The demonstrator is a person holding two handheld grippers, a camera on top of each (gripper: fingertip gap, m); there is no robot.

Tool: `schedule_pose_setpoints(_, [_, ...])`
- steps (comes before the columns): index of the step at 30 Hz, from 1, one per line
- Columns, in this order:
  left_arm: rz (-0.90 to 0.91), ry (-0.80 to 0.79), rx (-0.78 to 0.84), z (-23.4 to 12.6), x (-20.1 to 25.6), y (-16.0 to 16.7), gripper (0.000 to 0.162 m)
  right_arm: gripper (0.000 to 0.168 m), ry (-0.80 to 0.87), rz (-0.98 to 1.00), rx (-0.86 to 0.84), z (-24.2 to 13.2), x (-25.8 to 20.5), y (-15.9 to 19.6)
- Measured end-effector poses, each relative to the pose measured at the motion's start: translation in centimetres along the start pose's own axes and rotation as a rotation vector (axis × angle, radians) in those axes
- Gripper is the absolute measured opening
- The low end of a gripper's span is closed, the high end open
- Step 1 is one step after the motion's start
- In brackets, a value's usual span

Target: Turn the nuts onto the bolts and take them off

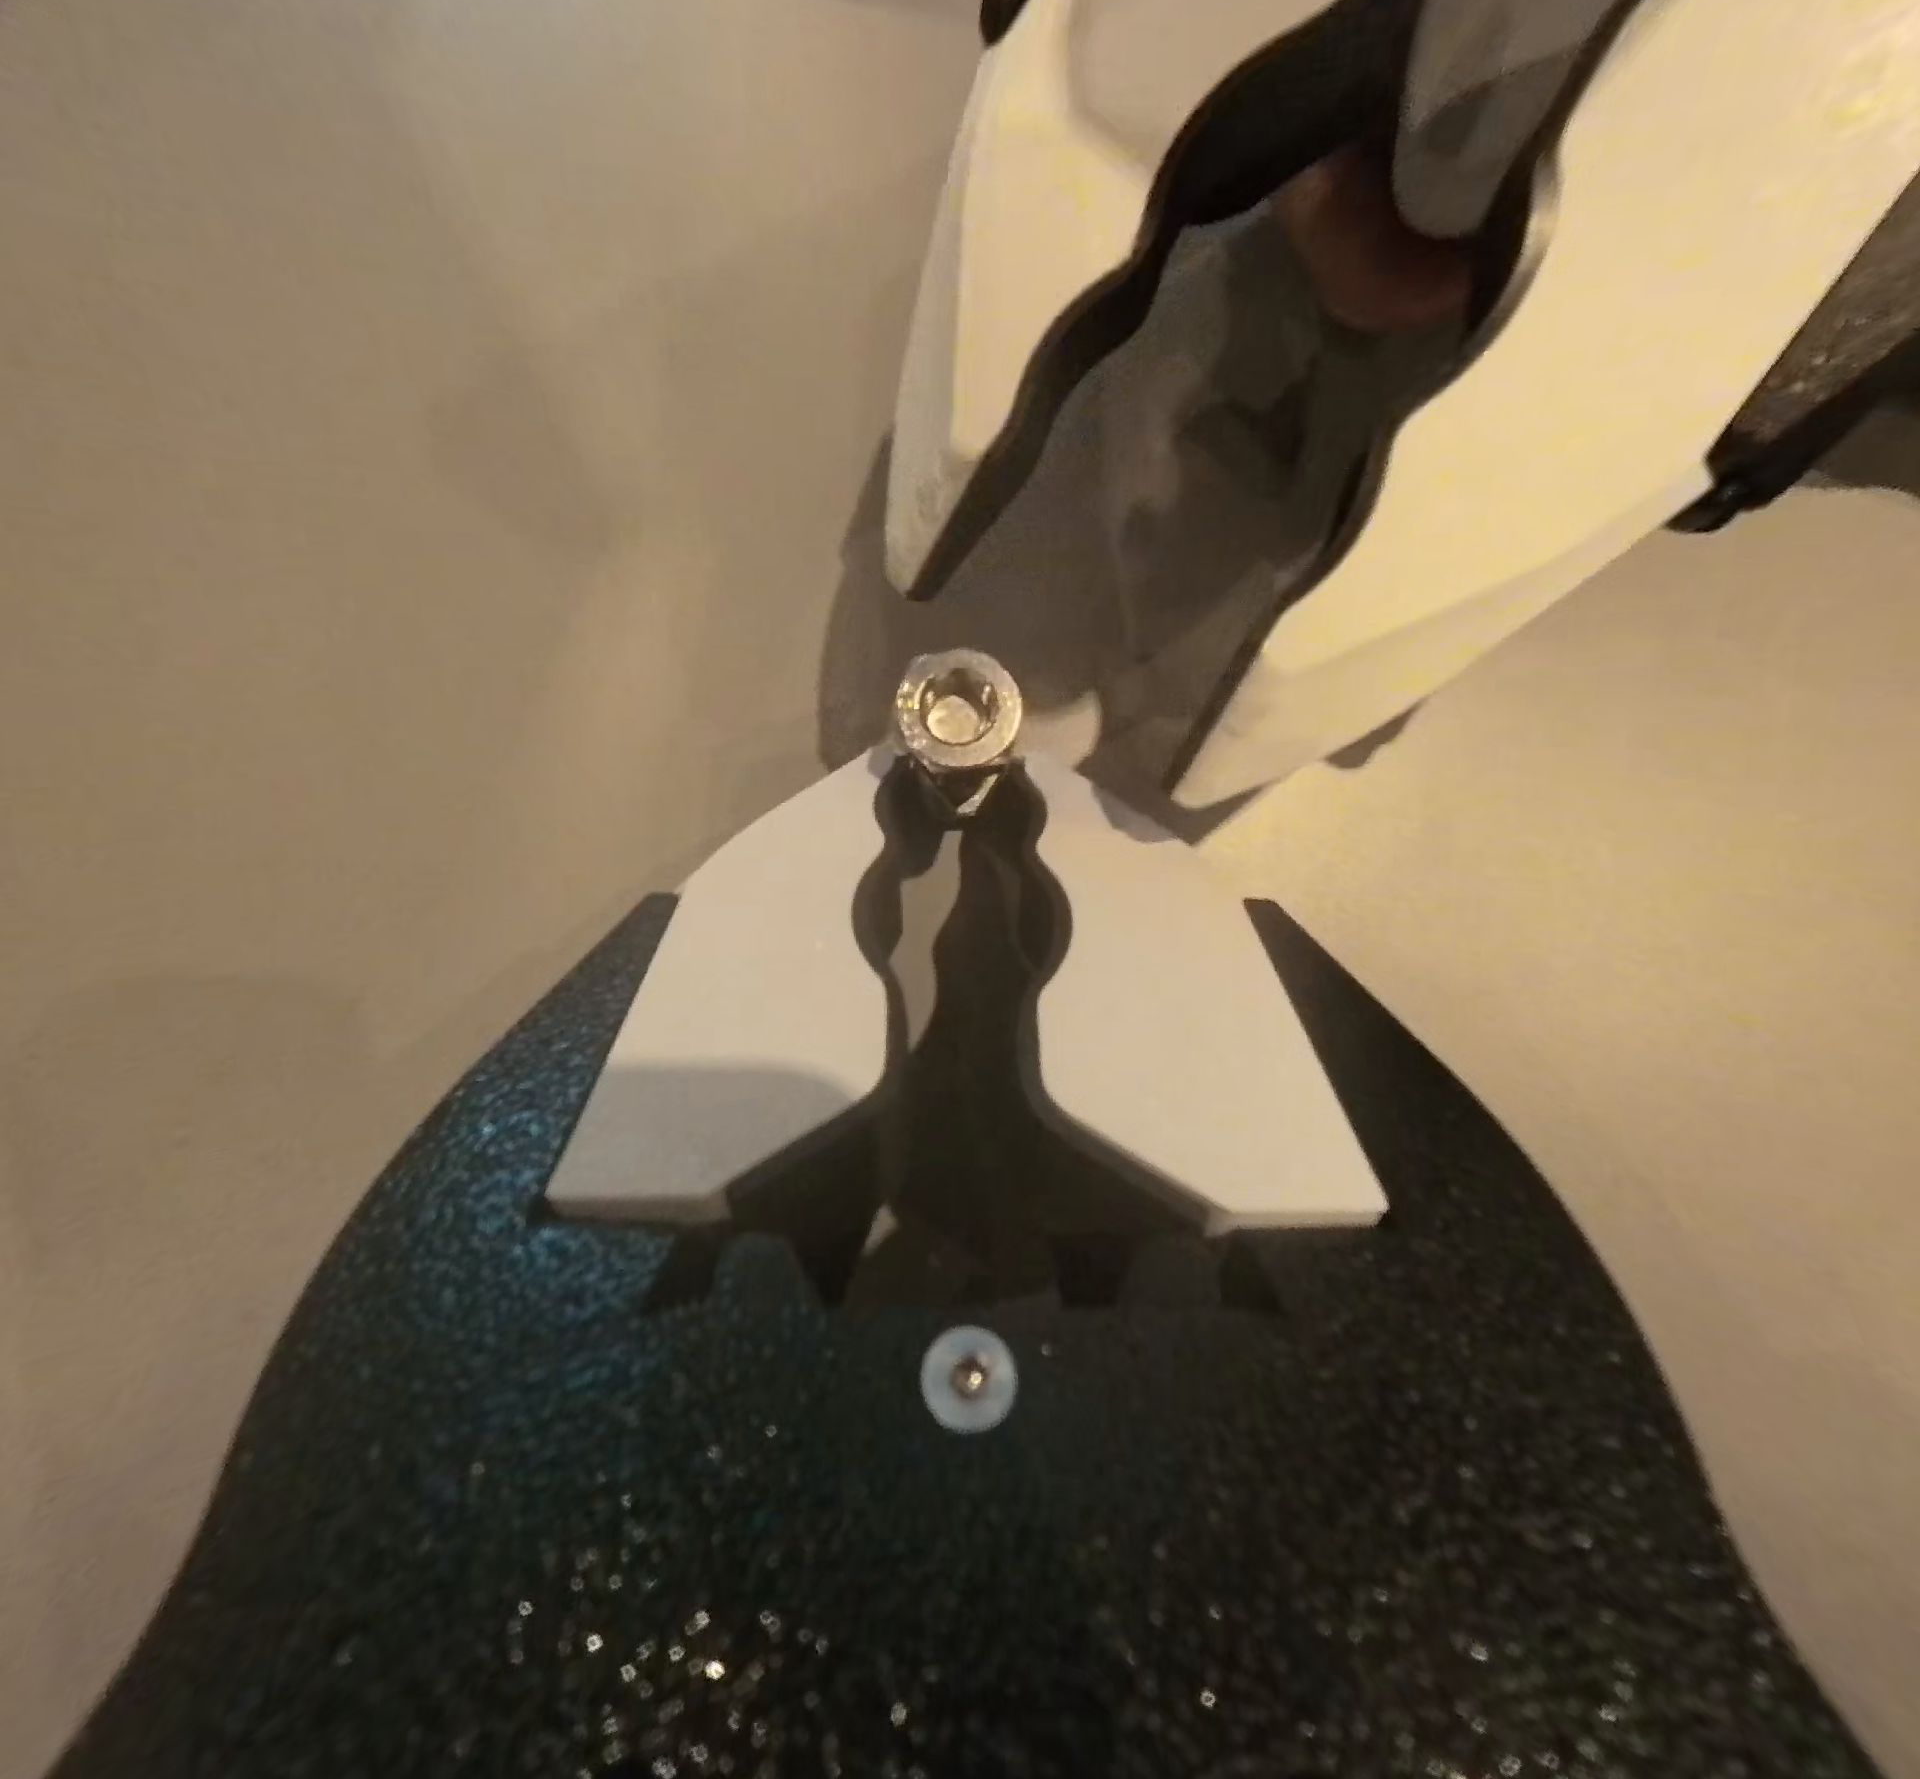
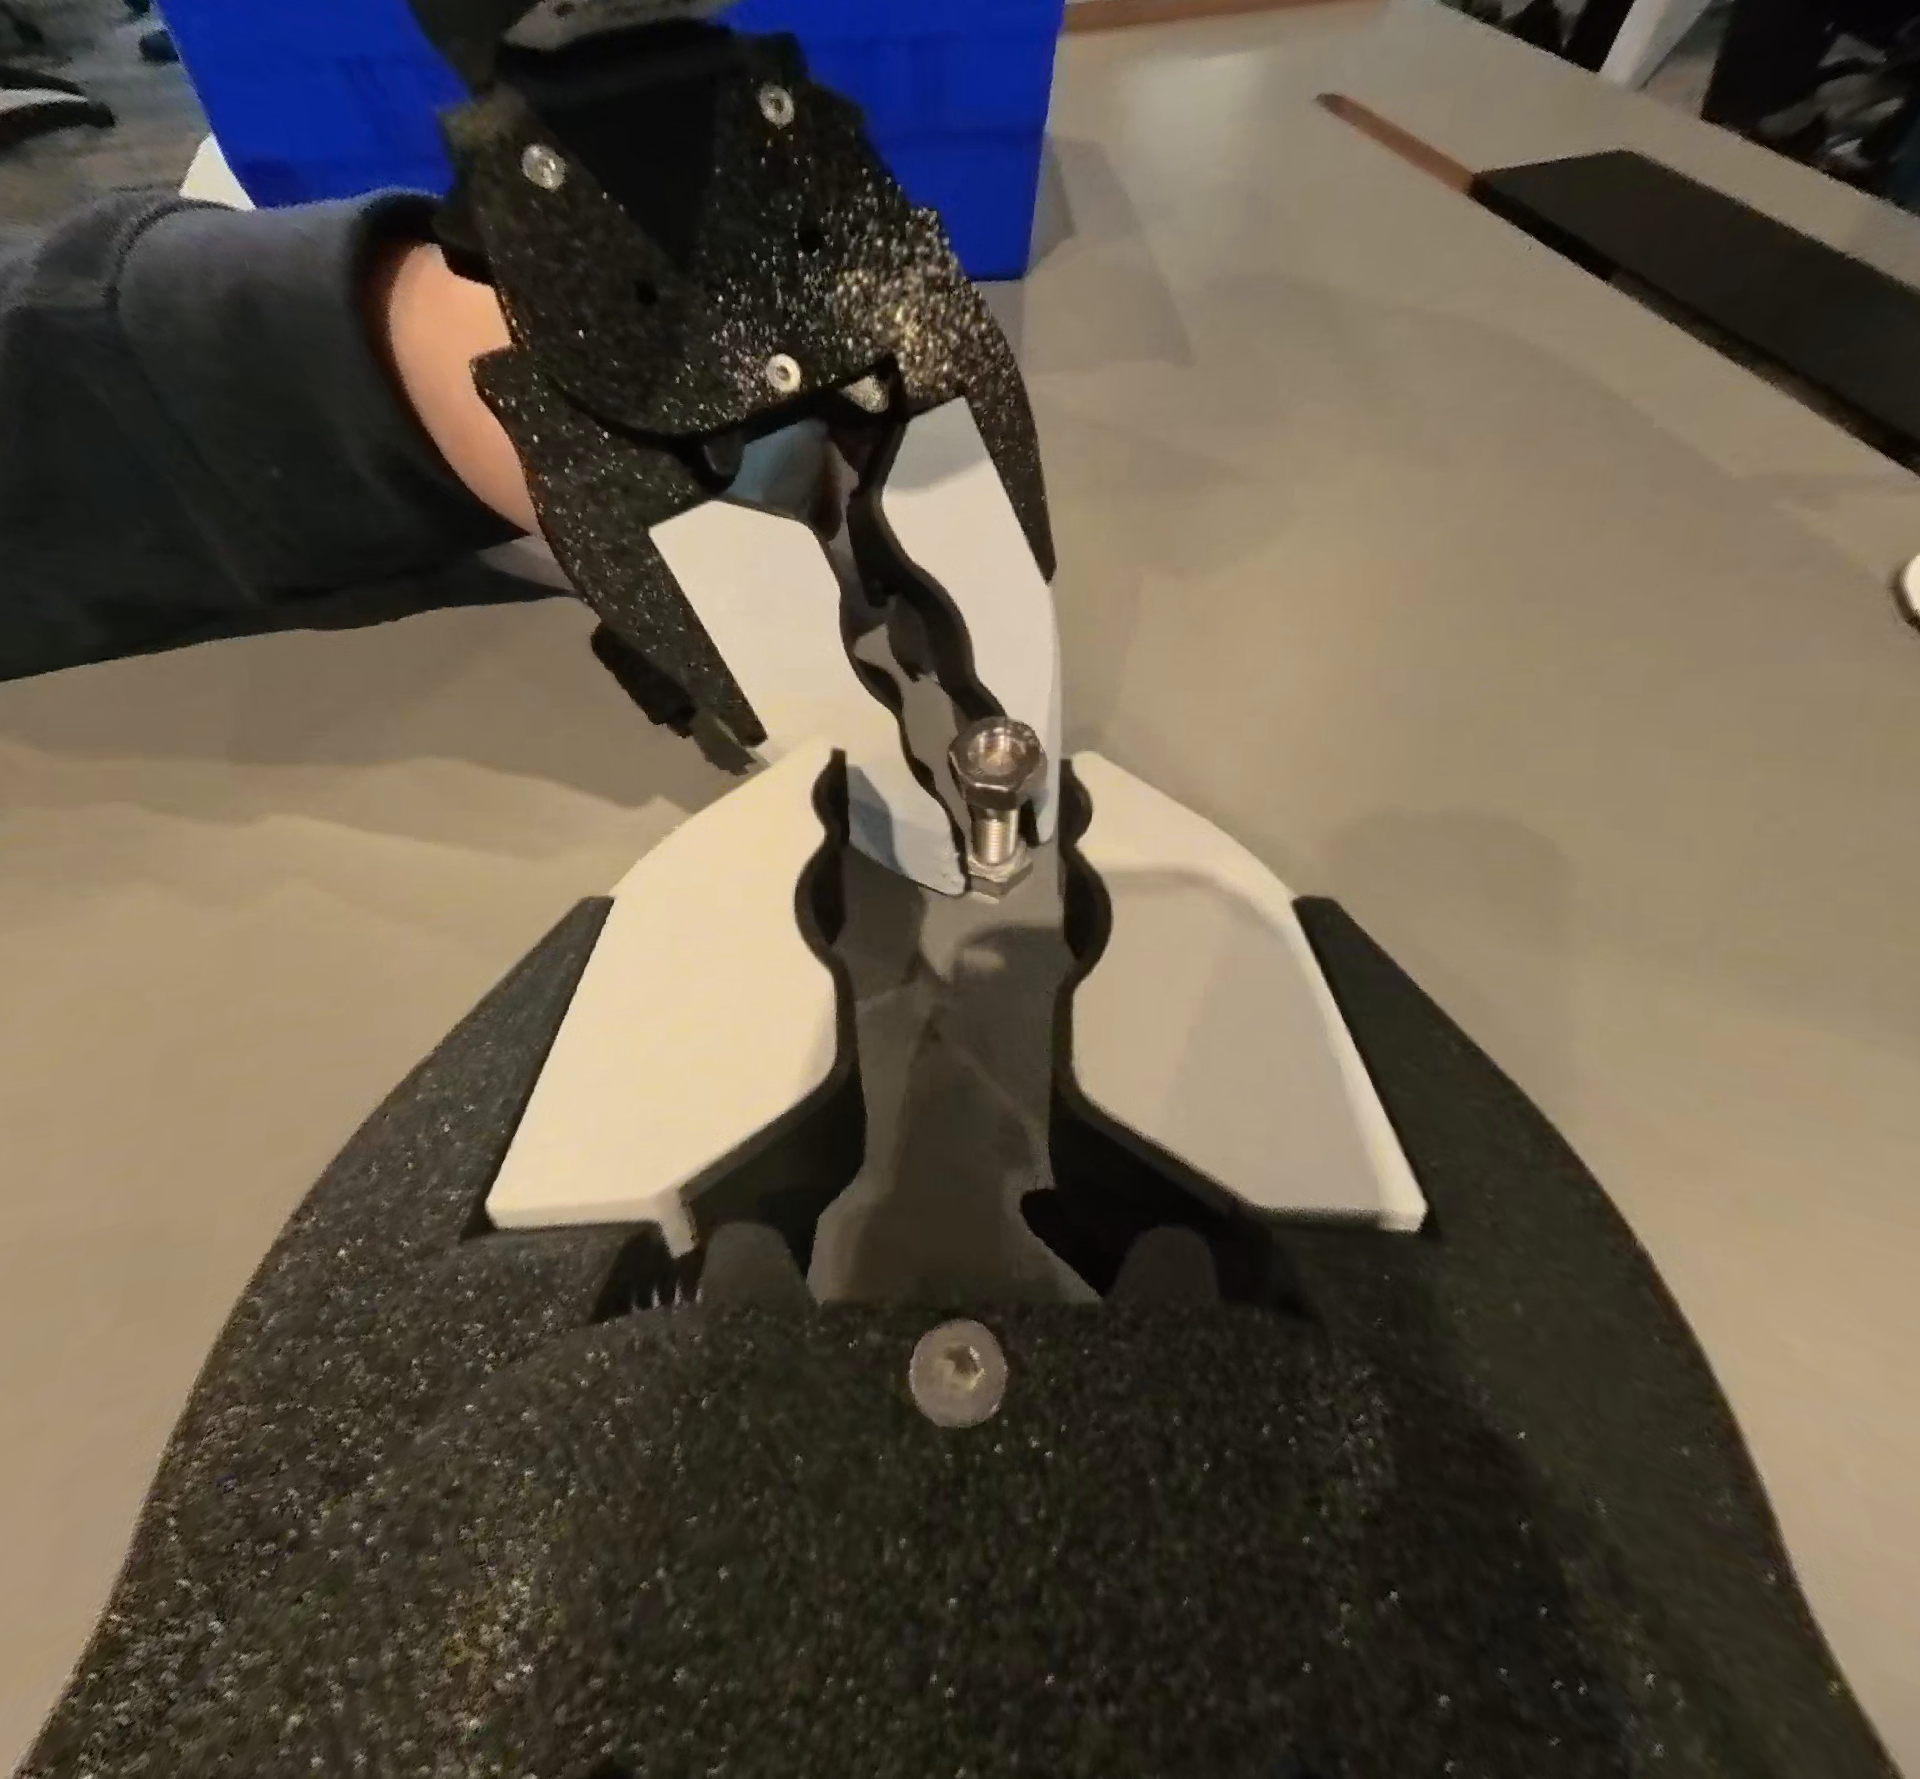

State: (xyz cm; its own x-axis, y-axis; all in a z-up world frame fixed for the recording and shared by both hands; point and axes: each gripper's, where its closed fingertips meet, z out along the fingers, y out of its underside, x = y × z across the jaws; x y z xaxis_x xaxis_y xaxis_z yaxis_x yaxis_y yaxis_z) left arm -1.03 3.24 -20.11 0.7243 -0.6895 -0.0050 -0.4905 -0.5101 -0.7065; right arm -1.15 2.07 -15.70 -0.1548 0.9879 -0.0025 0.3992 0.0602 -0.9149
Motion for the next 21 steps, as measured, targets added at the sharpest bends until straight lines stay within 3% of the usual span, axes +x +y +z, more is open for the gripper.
schedule_pose_setpoints(2, [0.0, 0.0, 0.0, 0.0, 0.0, 0.0, 0.017, 0.033, -0.026, -0.002, -0.023, 0.1, -0.5, 0.3])
schedule_pose_setpoints(4, [0.0, -0.001, 0.001, 0.0, 0.0, 0.0, 0.017, 0.016, -0.08, 0.018, -0.02, -0.2, -1.1, 0.4])
schedule_pose_setpoints(13, [-0.001, -0.001, 0.0, 0.0, 0.0, 0.0, 0.017, 0.032, -0.021, 0.013, -0.043, 0.1, -0.4, 0.6])
schedule_pose_setpoints(14, [-0.001, -0.001, 0.0, 0.0, 0.0, 0.0, 0.017, 0.028, -0.032, 0.006, -0.047, 0.0, -0.6, 0.7])
schedule_pose_setpoints(15, [-0.001, -0.001, 0.0, 0.0, 0.0, 0.0, 0.017, 0.012, -0.063, 0.002, -0.062, -0.3, -1.0, 1.0])
schedule_pose_setpoints(16, [-0.001, -0.001, 0.0, 0.0, 0.0, 0.0, 0.017, 0.01, -0.069, 0.012, -0.076, -0.4, -1.0, 1.3])
schedule_pose_setpoints(21, [-0.001, 0.0, 0.0, 0.0, 0.0, 0.0, 0.017, 0.029, 0.014, -0.009, -0.037, -0.2, 0.0, 0.7])
